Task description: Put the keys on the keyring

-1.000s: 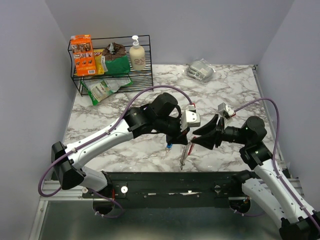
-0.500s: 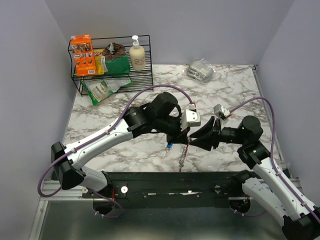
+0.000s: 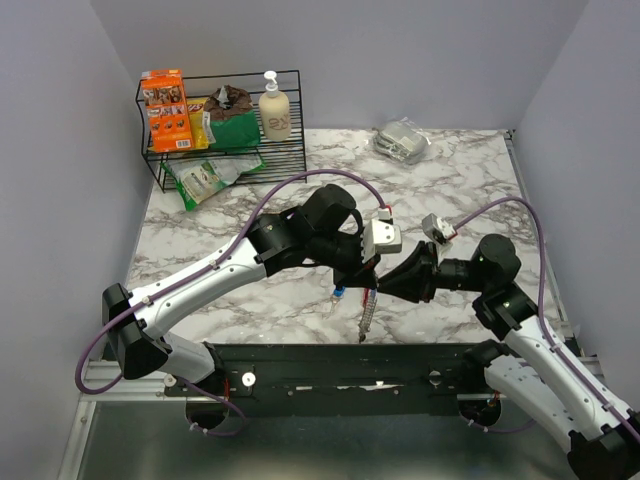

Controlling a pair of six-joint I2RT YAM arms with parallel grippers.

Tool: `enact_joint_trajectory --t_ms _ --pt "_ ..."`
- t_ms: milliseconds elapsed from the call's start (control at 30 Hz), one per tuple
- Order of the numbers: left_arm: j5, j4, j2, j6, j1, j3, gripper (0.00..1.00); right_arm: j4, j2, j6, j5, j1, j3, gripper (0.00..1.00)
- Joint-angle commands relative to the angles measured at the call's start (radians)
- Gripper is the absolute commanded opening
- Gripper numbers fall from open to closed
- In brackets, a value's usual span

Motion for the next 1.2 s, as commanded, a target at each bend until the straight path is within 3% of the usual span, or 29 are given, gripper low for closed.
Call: enact_joint_trajectory --t_ms 0,67,100,367,400,433,500,633,733,800,933,1167 --pt "0.019 0.017 -0.021 0.001 -0.014 0.036 0.00 -0.021 0.000 -0.014 0.022 0.013 -0.010 0.21" --pt "0.028 0.019 -0.021 0.000 -0.015 0.038 0.00 -0.021 0.003 -0.014 0.024 0.016 -0.007 0.11" --pt "0.031 0.019 -0.021 0.003 -0.017 0.038 0.00 -0.023 0.005 -0.014 0.024 0.018 -0.004 0.01" --pt "0.010 0.048 -0.046 -0.014 -0.019 0.004 0.01 0.010 -0.020 0.009 0.047 0.021 0.001 0.00" --pt "-0.019 0.071 -0.052 -0.023 -0.019 -0.003 0.05 0.026 -0.018 0.016 0.048 0.021 0.002 0.00" --pt "-0.045 0.085 -0.070 -0.035 -0.019 -0.020 0.16 0.036 -0.015 0.021 0.048 0.021 0.002 0.00" --pt "-0.154 0.132 -0.092 -0.074 -0.017 -0.039 0.26 0.063 -0.009 0.036 0.042 0.021 0.008 0.00" --pt "-0.314 0.197 -0.162 -0.147 -0.011 -0.083 0.56 0.036 -0.012 0.016 0.067 0.021 0.031 0.00" --pt "-0.387 0.272 -0.229 -0.227 0.009 -0.132 0.68 0.020 -0.029 -0.004 0.090 0.021 0.042 0.01" --pt "-0.389 0.354 -0.271 -0.264 0.026 -0.192 0.71 0.057 -0.041 0.019 0.102 0.021 0.030 0.00" --pt "-0.264 0.505 -0.381 -0.356 0.104 -0.305 0.73 0.199 -0.095 0.102 0.145 0.021 -0.030 0.00" --pt "0.101 0.741 -0.422 -0.419 0.150 -0.450 0.71 0.511 -0.161 0.284 0.163 0.021 -0.133 0.00"
